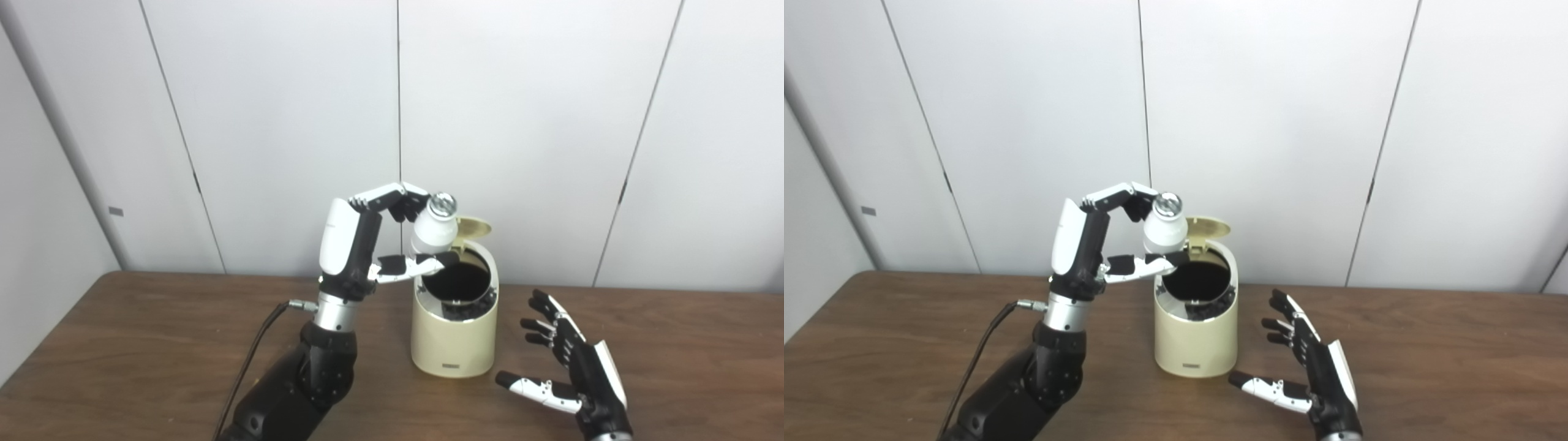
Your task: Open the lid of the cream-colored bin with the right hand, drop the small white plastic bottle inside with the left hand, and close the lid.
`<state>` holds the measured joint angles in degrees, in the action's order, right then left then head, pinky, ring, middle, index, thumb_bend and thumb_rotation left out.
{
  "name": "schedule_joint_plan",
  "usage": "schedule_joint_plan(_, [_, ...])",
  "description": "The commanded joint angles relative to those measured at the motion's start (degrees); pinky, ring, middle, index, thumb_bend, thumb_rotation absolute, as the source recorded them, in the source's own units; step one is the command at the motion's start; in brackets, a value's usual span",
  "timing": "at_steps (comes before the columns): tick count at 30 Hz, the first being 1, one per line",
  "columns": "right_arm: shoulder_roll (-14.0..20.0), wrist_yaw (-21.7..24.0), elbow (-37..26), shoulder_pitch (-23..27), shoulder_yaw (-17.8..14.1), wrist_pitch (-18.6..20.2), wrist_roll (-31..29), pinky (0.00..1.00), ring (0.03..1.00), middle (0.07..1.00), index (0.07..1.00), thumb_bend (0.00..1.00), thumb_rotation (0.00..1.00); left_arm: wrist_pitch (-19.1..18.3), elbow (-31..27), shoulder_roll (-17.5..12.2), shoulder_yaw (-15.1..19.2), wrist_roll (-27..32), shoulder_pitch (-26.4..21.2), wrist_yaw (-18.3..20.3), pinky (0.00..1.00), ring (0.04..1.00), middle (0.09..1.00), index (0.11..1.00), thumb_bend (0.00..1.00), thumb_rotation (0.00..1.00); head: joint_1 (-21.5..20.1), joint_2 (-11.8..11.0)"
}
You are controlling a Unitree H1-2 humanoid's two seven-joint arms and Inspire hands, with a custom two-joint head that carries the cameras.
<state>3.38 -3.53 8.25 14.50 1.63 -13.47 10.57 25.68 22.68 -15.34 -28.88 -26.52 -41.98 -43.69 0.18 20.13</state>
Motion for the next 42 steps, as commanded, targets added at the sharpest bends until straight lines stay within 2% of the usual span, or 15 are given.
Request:
schedule_joint_plan(1, [-0.39,-0.87,-1.63,2.27,0.15,-2.65,0.47,0.73,0.802,0.891,0.883,0.79,0.26,1.25,0.72,-0.99,-1.25,0.07,-3.09,-3.17,0.37,0.423,0.466,0.509,0.48,0.00,-0.06,-0.07])
schedule_joint_plan(6, [-0.60,-0.96,-1.69,2.23,0.29,-2.73,0.20,0.73,0.819,0.895,0.887,0.79,0.27,1.25,3.05,-1.42,-5.22,0.52,-4.05,-6.96,0.37,0.426,0.473,0.511,0.48,0.00,-0.40,-0.11])
schedule_joint_plan(12, [-0.68,-1.22,-2.36,2.07,0.43,-2.25,0.67,0.73,0.818,0.896,0.893,0.79,0.29,1.25,4.54,-1.14,-8.35,2.11,-4.77,-8.74,0.38,0.428,0.475,0.501,0.48,0.00,-0.79,0.24])
schedule_joint_plan(19, [-0.77,-1.93,-2.15,2.22,0.30,-2.96,1.09,0.72,0.809,0.891,0.886,0.79,0.29,1.25,4.98,-1.14,-11.37,5.88,-4.88,-7.63,0.38,0.436,0.486,0.498,0.48,0.00,-1.23,0.54])
schedule_joint_plan(27, [-1.10,-2.15,-2.64,2.12,0.43,-1.94,1.41,0.75,0.808,0.898,0.887,0.79,0.31,1.25,7.03,-0.77,-14.15,6.85,-5.77,-8.46,0.35,0.434,0.513,0.489,0.48,0.00,-2.01,0.51])
schedule_joint_plan(32, [-1.44,-2.31,-2.61,2.12,0.47,-2.11,1.65,0.73,0.815,0.894,0.889,0.79,0.31,1.25,8.38,-0.18,-15.59,7.58,-6.68,-9.18,0.36,0.437,0.502,0.484,0.48,0.00,-2.47,0.43])
schedule_joint_plan(42, [-2.23,-2.60,-3.06,1.99,0.41,-1.72,2.08,0.72,0.812,0.893,0.885,0.79,0.30,1.25,11.67,1.30,-17.10,8.70,-8.11,-10.63,0.33,0.432,0.510,0.500,0.48,0.00,-3.38,0.26])
